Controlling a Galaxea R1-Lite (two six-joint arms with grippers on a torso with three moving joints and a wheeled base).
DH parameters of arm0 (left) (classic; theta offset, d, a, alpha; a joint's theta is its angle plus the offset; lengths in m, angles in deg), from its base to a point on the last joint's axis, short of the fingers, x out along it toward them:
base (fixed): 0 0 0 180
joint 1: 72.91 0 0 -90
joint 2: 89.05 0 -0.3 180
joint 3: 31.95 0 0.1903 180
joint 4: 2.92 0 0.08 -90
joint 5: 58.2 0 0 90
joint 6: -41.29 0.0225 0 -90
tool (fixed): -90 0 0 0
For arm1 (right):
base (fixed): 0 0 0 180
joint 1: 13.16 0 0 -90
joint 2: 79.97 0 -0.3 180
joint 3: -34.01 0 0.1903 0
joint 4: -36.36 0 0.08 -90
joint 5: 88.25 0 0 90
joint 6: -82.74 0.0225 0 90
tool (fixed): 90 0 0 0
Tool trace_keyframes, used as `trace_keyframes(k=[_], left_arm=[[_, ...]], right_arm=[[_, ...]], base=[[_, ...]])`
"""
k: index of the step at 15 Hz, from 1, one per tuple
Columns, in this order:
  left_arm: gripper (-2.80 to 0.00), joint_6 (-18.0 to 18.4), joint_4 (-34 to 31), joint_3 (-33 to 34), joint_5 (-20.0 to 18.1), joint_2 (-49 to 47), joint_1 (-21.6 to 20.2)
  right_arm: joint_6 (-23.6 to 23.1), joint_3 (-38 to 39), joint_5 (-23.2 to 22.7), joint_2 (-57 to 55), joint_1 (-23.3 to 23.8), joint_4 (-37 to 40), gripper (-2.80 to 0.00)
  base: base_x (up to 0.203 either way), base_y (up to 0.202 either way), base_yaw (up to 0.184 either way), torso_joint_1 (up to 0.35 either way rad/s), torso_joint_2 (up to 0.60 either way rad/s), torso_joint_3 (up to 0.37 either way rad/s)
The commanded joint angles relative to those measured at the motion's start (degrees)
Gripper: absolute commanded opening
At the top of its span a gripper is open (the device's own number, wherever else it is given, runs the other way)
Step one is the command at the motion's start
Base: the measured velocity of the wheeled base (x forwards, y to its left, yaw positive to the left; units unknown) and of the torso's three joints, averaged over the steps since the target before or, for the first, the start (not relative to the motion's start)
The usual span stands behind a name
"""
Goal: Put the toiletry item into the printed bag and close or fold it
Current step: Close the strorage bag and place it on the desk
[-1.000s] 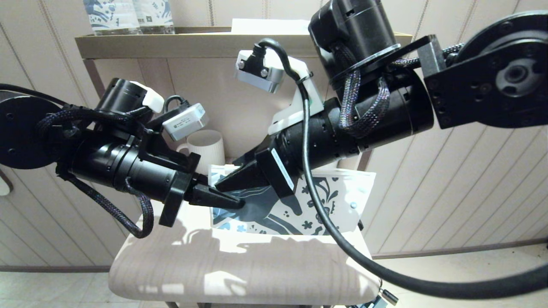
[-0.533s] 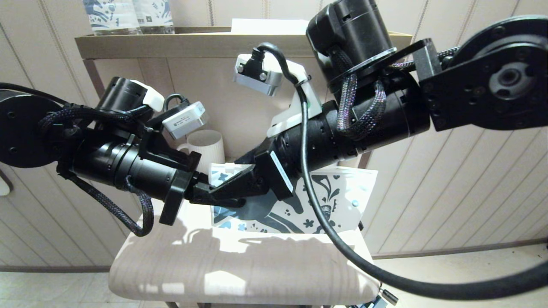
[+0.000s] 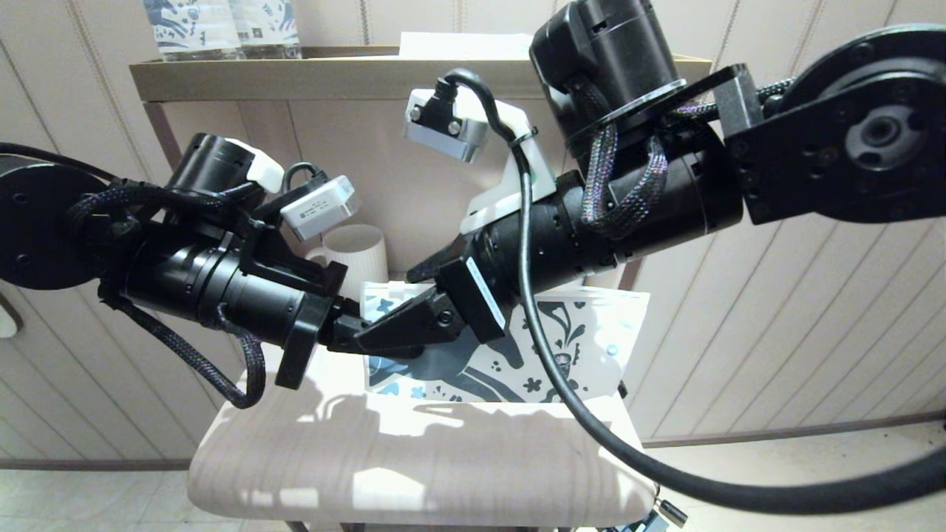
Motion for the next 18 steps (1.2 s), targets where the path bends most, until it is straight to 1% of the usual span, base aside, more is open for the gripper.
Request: trace_keyframes(k=[1,4,5,18], left_arm=[[-2.8,0.2,-0.1,0.0,-0.3,-0.2,0.0],[-2.8,0.2,-0.1,0.1,-0.3,-0.1,0.0],[-2.8,0.2,-0.1,0.2,-0.3,-0.1,0.0],[-2.8,0.2,-0.1,0.4,-0.3,-0.5,0.0]], right_arm=[[-0.1,0.0,-0.2,-0.1,0.0,0.2,0.0],[-0.1,0.4,-0.1,-0.1,0.3,0.3,0.0],[-0.2,0.4,-0.1,0.1,0.5,0.3,-2.8],[-0.3,0.7,-0.2,0.1,0.6,0.4,-2.8]], base=[[0.0,0.0,0.0,0.0,0.0,0.0],[0.0,0.0,0.0,0.0,0.0,0.0],[0.0,0.0,0.0,0.0,0.0,0.0],[0.0,0.0,0.0,0.0,0.0,0.0]])
